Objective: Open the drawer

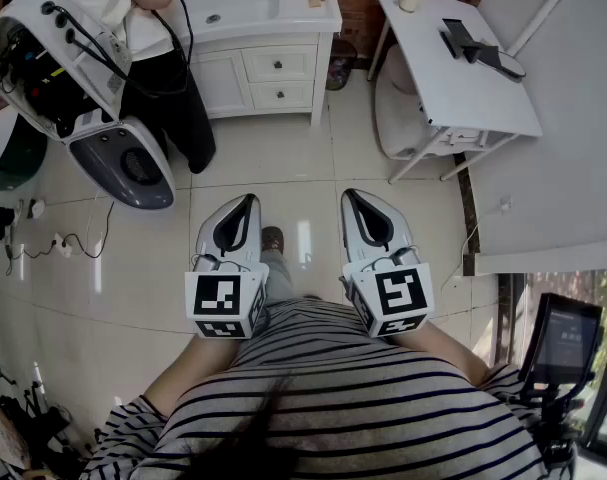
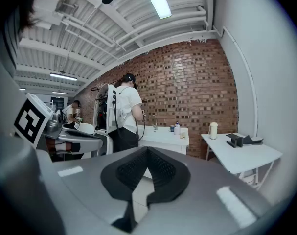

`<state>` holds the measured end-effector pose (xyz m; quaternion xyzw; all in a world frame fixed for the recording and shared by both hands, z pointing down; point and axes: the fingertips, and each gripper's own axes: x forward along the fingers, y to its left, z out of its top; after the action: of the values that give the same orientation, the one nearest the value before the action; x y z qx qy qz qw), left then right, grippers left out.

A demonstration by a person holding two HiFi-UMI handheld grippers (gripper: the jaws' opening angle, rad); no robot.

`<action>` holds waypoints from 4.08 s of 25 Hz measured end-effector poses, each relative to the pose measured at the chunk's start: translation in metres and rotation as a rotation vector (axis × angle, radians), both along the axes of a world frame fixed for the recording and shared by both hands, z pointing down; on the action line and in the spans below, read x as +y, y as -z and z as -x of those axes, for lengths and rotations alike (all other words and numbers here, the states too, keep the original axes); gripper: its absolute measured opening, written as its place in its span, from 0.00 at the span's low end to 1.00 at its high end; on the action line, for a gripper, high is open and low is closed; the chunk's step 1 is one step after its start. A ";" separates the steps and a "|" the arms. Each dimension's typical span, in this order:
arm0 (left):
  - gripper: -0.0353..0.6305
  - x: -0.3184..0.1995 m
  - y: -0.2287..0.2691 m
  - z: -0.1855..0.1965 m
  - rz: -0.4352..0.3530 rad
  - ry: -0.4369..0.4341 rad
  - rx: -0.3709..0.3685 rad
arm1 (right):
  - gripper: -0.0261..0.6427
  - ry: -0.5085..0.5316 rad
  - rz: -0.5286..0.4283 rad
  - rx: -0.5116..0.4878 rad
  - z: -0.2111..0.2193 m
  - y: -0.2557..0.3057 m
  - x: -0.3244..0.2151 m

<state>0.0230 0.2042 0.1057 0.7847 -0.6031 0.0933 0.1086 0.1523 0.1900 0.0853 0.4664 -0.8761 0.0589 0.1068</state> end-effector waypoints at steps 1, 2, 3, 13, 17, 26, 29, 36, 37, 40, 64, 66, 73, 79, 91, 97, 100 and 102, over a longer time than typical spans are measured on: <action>0.08 -0.013 -0.004 0.006 -0.004 0.001 -0.003 | 0.04 0.004 -0.010 -0.001 0.006 0.000 -0.012; 0.08 -0.026 -0.008 0.011 -0.006 0.001 -0.005 | 0.04 0.007 -0.020 0.000 0.013 -0.001 -0.024; 0.08 -0.040 -0.012 0.017 -0.004 0.000 -0.006 | 0.04 0.009 -0.027 0.004 0.018 -0.002 -0.037; 0.08 -0.237 -0.037 0.070 0.031 -0.126 -0.043 | 0.04 -0.055 0.033 0.020 0.078 -0.022 -0.222; 0.08 -0.298 -0.057 0.081 0.017 -0.198 -0.039 | 0.04 -0.078 0.045 0.030 0.095 -0.050 -0.284; 0.08 -0.361 -0.207 0.099 -0.026 -0.108 0.009 | 0.04 -0.046 0.082 0.048 0.102 -0.221 -0.357; 0.08 -0.372 -0.268 0.099 -0.058 -0.082 0.032 | 0.04 -0.033 0.073 0.035 0.105 -0.307 -0.375; 0.08 -0.400 -0.407 0.098 -0.118 -0.087 0.009 | 0.04 -0.021 0.039 -0.001 0.130 -0.471 -0.424; 0.08 -0.403 -0.421 0.100 -0.126 -0.081 0.010 | 0.04 -0.016 0.037 -0.003 0.134 -0.487 -0.426; 0.08 -0.409 -0.444 0.105 -0.153 -0.062 0.014 | 0.04 0.009 0.028 -0.008 0.150 -0.523 -0.434; 0.08 -0.435 -0.515 0.109 -0.048 -0.135 -0.077 | 0.31 -0.061 0.070 0.221 0.231 -0.679 -0.624; 0.08 -0.436 -0.514 0.113 -0.050 -0.127 -0.083 | 0.31 -0.089 0.102 0.185 0.229 -0.681 -0.630; 0.08 -0.439 -0.520 0.118 -0.037 -0.116 -0.107 | 0.24 -0.092 0.110 0.175 0.237 -0.683 -0.631; 0.08 -0.441 -0.518 0.122 -0.045 -0.106 -0.111 | 0.22 -0.074 0.097 0.227 0.235 -0.684 -0.632; 0.08 -0.442 -0.509 0.115 -0.078 -0.086 -0.128 | 0.21 -0.006 0.105 0.258 0.228 -0.684 -0.577; 0.08 -0.441 -0.498 0.106 -0.132 -0.076 -0.159 | 0.19 0.035 0.128 0.246 0.218 -0.682 -0.524; 0.08 -0.439 -0.496 0.105 -0.143 -0.061 -0.178 | 0.19 0.055 0.147 0.237 0.214 -0.684 -0.501; 0.08 -0.438 -0.496 0.104 -0.149 -0.052 -0.196 | 0.19 0.064 0.157 0.231 0.212 -0.685 -0.488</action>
<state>-0.0814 -0.2341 0.6016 0.7932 -0.5955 0.1273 -0.0118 -0.0594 -0.2977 0.7706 0.4321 -0.8651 0.0698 0.2450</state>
